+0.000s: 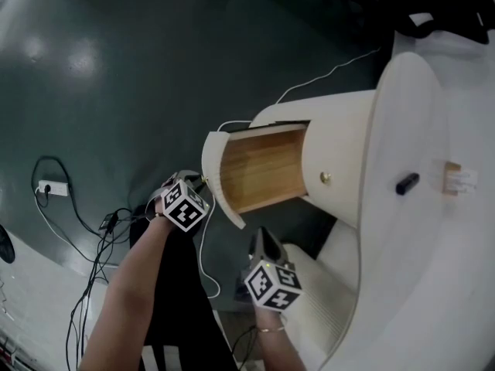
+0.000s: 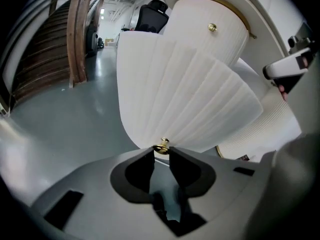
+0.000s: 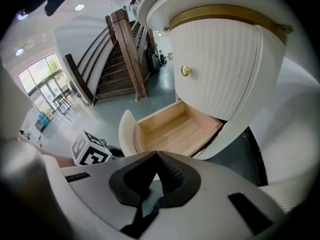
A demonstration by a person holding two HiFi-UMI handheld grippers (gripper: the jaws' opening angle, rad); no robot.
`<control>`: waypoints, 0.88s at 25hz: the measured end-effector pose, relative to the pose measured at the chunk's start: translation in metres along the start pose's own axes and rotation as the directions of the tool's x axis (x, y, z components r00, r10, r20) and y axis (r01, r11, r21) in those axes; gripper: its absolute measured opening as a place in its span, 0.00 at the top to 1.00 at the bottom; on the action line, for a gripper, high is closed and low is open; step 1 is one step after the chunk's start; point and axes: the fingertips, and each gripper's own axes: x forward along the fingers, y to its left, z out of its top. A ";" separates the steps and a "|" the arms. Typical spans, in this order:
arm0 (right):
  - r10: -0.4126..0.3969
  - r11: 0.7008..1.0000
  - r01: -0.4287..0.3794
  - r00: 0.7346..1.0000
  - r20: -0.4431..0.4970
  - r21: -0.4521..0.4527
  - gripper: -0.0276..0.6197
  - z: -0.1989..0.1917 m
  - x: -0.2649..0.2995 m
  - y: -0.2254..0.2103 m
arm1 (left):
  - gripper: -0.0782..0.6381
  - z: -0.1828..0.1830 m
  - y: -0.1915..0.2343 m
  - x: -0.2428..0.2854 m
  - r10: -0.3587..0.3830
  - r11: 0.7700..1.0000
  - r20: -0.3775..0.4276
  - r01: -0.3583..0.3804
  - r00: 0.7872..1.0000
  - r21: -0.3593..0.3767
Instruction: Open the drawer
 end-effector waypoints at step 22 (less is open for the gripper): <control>0.033 0.999 -0.033 0.999 -0.011 0.003 0.95 0.006 -0.007 0.024 | 0.82 0.008 0.009 -0.067 0.085 0.962 0.012 -0.079 0.996 -0.263</control>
